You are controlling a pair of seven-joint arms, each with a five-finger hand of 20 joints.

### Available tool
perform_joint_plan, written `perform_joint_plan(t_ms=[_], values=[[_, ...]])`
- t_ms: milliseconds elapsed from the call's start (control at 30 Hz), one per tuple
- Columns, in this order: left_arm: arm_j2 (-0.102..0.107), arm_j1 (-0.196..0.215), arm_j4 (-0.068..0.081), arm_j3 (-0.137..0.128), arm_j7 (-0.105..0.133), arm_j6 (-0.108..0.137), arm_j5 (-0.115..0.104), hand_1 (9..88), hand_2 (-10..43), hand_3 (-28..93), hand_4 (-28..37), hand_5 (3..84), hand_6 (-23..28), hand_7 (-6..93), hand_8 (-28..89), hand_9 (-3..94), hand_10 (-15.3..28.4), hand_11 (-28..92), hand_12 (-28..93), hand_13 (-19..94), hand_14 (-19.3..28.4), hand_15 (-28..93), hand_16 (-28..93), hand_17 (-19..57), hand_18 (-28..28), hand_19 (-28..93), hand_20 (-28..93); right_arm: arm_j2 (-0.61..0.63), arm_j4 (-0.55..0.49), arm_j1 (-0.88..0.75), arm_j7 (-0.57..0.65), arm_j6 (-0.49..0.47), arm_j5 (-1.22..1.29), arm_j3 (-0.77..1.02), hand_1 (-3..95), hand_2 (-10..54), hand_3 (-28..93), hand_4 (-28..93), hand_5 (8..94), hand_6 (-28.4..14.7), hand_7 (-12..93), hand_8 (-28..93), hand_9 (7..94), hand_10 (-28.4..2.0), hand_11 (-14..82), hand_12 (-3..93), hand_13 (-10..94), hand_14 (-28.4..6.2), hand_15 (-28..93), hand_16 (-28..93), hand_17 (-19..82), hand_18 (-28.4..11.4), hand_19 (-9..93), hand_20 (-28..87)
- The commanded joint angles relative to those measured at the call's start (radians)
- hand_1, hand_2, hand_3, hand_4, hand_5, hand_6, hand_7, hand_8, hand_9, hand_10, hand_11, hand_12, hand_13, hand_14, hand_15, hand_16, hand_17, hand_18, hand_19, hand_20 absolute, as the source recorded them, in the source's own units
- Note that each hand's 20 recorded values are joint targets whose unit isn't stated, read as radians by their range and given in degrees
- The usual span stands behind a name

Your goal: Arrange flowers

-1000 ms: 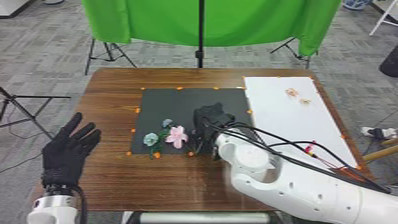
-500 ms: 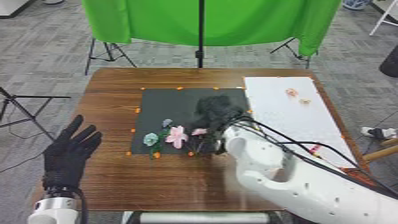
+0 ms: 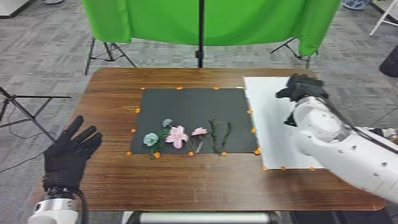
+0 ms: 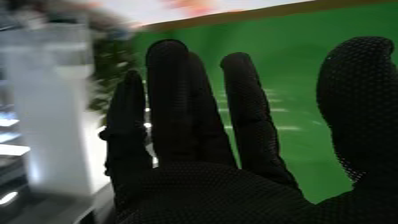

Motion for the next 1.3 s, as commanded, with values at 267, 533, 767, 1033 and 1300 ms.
perform_joint_plan(t_ms=[267,533,767,1033,1300], values=[[0.015,0.004,0.004,0.025,0.034,0.012,-0.019,20.5,7.1,81,-28.3,34.5,7.1,7.9,-8,31.7,19.5,24,11,20,27.1,54,-11,-8.5,28.4,58,2,-0.027,0.136,-0.015,0.079,-0.114,0.050,0.048,30.4,-9.5,79,-28,47.3,2.0,17,-14,46.5,-17.8,17.7,14.3,45,-14.6,73,11,15,-22.4,77,44],[0.007,-0.004,0.006,0.018,0.019,0.008,-0.015,20.5,7.1,81,-28.3,34.5,7.1,7.9,-8,31.7,19.5,24,11,20,27.1,54,-11,-8.5,28.4,58,2,-0.070,0.195,0.000,0.079,-0.171,0.007,0.019,32.7,-9.5,79,-28,46.4,4.6,17,-14,48.6,-16.8,18.0,14.4,47,-13.7,73,10,16,-22.6,77,43],[0.009,-0.011,0.010,0.023,0.019,0.008,-0.017,20.5,7.1,81,-28.3,34.6,7.2,7.8,-8,31.7,19.5,24,11,20,27.1,54,-11,-8.5,28.4,58,2,-0.093,0.246,0.032,0.091,-0.137,-0.043,-0.042,46.4,-9.5,69,-28,65.1,8.9,17,-12,65.8,-9.9,20.3,14.4,61,-7.7,68,15,21,-21.7,78,42],[0.010,-0.011,0.010,0.024,0.021,0.005,-0.017,20.4,7.1,81,-28.3,34.8,7.3,7.7,-8,31.8,19.5,24,11,20,27.1,54,-11,-8.5,28.4,58,2,-0.094,0.266,0.056,0.071,-0.020,-0.122,-0.121,58.3,-9.5,53,-28,84.6,8.5,13,-3,85.3,-4.7,10.2,28.1,70,-3.6,70,20,25,-19.3,82,41],[0.013,0.004,0.002,0.010,0.031,0.017,-0.023,20.3,7.2,81,-28.3,34.8,7.3,7.7,-8,31.7,19.4,24,11,20,27.0,54,-11,-8.6,28.4,58,2,-0.018,0.075,0.027,-0.029,0.188,-0.202,-0.124,57.1,-9.5,58,-28,86.5,7.1,13,-1,90.4,-5.2,19.0,29.9,72,-2.5,71,21,27,-18.4,84,40]])
